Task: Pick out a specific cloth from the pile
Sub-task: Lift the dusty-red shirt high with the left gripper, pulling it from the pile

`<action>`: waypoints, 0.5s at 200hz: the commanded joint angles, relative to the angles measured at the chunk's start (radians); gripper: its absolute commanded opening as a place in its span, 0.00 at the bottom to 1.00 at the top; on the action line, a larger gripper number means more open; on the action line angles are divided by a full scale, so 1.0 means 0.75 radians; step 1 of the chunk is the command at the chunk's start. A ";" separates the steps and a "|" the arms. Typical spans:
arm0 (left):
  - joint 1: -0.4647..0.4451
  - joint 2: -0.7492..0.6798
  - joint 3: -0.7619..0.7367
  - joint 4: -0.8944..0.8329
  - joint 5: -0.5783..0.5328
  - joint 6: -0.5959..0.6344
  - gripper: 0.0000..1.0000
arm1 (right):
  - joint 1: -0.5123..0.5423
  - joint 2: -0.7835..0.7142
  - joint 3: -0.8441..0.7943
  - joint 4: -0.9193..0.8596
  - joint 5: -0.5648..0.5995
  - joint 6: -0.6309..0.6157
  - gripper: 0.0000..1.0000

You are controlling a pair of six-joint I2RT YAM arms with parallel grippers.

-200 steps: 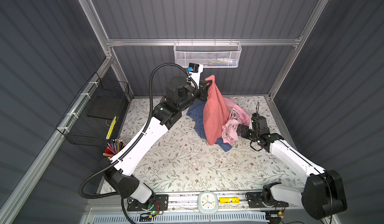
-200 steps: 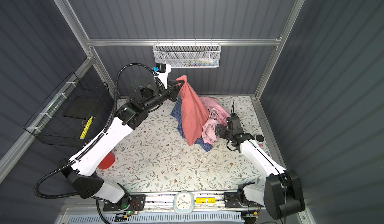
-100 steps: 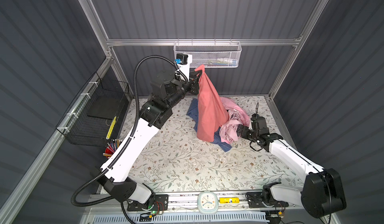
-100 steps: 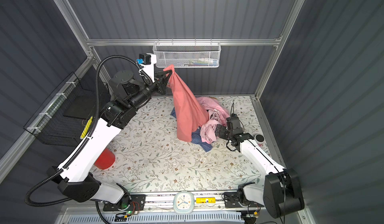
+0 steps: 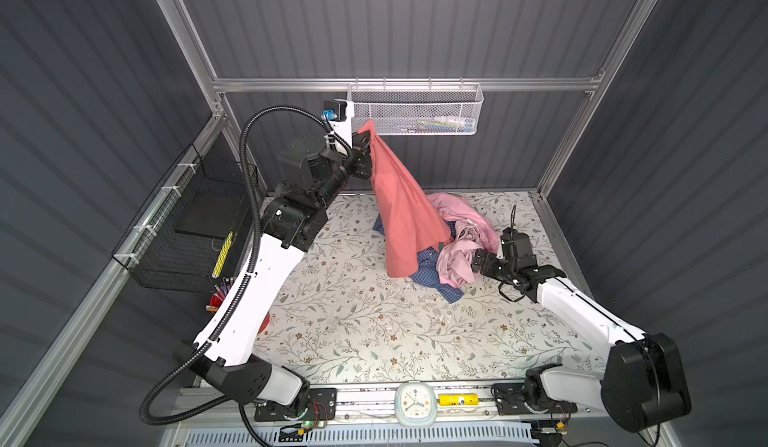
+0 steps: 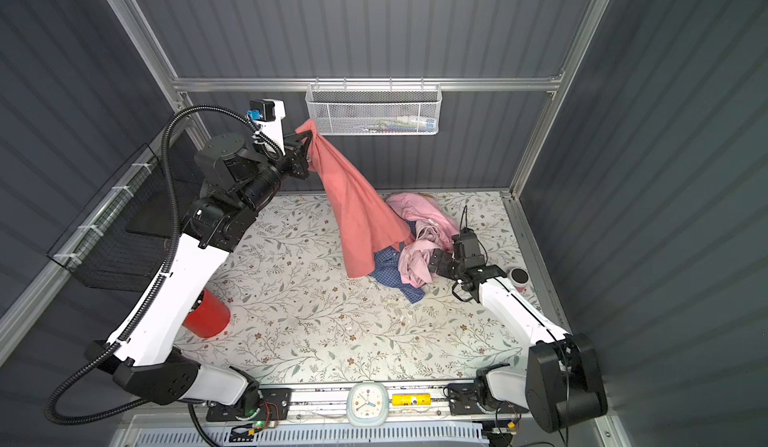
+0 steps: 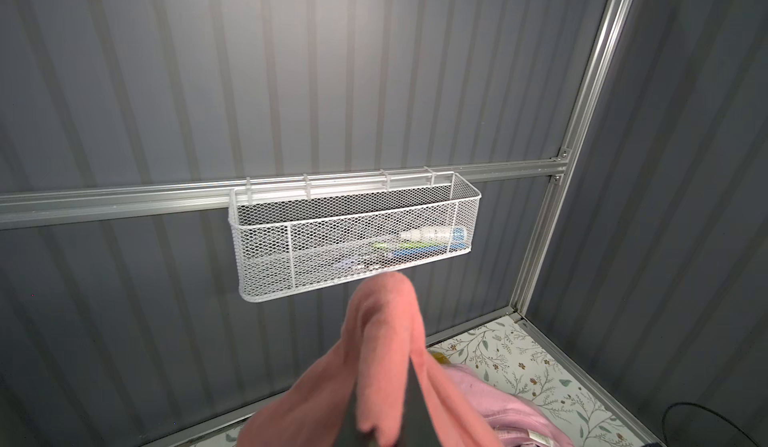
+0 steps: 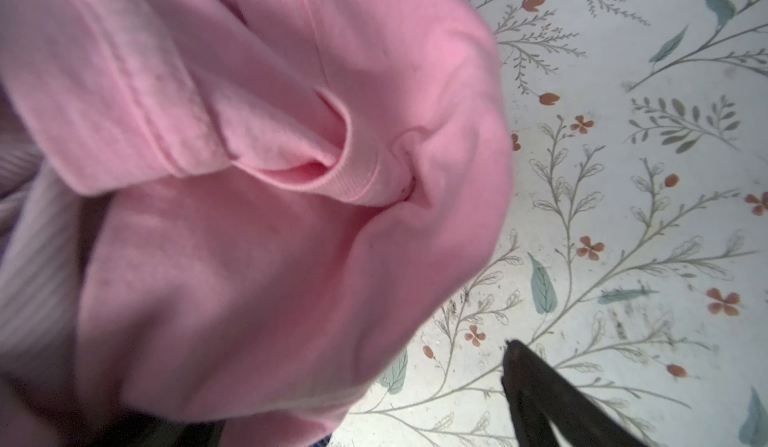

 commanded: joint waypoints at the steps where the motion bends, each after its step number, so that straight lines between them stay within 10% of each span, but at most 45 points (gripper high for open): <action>1: 0.013 -0.084 0.065 0.090 -0.084 0.061 0.00 | -0.003 0.006 -0.006 0.003 0.010 0.017 0.99; 100: 0.023 -0.098 0.100 0.091 -0.238 0.215 0.00 | -0.003 0.033 0.006 0.003 0.006 0.013 0.99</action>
